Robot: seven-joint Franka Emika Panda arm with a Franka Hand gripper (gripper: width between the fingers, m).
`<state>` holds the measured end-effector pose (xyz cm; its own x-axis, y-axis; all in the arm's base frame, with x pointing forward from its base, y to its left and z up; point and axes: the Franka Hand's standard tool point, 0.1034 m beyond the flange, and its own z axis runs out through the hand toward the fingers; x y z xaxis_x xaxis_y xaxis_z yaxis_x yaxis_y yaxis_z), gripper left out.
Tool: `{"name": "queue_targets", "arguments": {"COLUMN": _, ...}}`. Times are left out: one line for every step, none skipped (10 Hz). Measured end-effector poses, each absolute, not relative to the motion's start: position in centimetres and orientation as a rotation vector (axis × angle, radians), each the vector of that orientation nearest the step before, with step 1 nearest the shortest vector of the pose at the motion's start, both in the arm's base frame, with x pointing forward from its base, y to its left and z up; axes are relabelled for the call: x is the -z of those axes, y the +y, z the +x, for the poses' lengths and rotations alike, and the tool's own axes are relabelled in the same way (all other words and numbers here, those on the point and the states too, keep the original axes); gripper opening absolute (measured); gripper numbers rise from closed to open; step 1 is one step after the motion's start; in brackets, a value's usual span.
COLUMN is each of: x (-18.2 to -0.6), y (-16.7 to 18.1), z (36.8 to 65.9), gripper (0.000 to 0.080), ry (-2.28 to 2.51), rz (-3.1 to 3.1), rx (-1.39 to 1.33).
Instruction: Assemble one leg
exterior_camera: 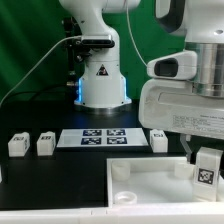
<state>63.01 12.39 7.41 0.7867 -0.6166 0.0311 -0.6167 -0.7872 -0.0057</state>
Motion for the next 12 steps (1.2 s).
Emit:
{"name": "queue_targets", "arguments": {"x": -7.31, "y": 12.21, "z": 63.12, "gripper": 0.0292, "ry": -1.234, "rz": 2.898, "rx": -0.046}}
{"name": "queue_targets", "arguments": {"x": -7.27, "y": 12.02, "z": 63.19, "gripper": 0.0292, "ry": -1.460, "rz": 2.812, "rx": -0.033}}
{"name": "queue_targets", "arguments": {"x": -7.22, "y": 11.94, "z": 63.18, "gripper": 0.0292, "ry": -1.683, "rz": 2.701, "rx": -0.033}}
{"name": "queue_targets", "arguments": {"x": -7.20, "y": 11.95, "z": 63.08, "gripper": 0.0292, "ry": -1.926, "rz": 2.565, "rx": -0.026}}
{"name": "queue_targets", "arguments": {"x": -7.19, "y": 11.99, "z": 63.03, "gripper": 0.0292, "ry": -2.148, "rz": 2.407, "rx": -0.025}}
{"name": "queue_targets", "arguments": {"x": -7.16, "y": 12.12, "z": 62.96, "gripper": 0.0292, "ry": -2.315, "rz": 2.274, "rx": -0.028}}
{"name": "queue_targets", "arguments": {"x": -7.12, "y": 12.43, "z": 63.00, "gripper": 0.0294, "ry": -2.501, "rz": 2.104, "rx": -0.017}}
{"name": "queue_targets", "arguments": {"x": -7.12, "y": 12.59, "z": 63.05, "gripper": 0.0294, "ry": -2.595, "rz": 2.012, "rx": -0.008}}
{"name": "queue_targets", "arguments": {"x": -7.12, "y": 12.58, "z": 63.05, "gripper": 0.0298, "ry": -2.585, "rz": 2.025, "rx": -0.008}}
{"name": "queue_targets", "arguments": {"x": -7.05, "y": 12.63, "z": 63.01, "gripper": 0.0298, "ry": -2.563, "rz": 2.051, "rx": -0.010}}
{"name": "queue_targets", "arguments": {"x": -7.04, "y": 12.63, "z": 63.00, "gripper": 0.0531, "ry": -2.509, "rz": 2.115, "rx": -0.015}}
{"name": "queue_targets", "arguments": {"x": -6.96, "y": 12.76, "z": 62.93, "gripper": 0.0531, "ry": -2.436, "rz": 2.194, "rx": -0.025}}
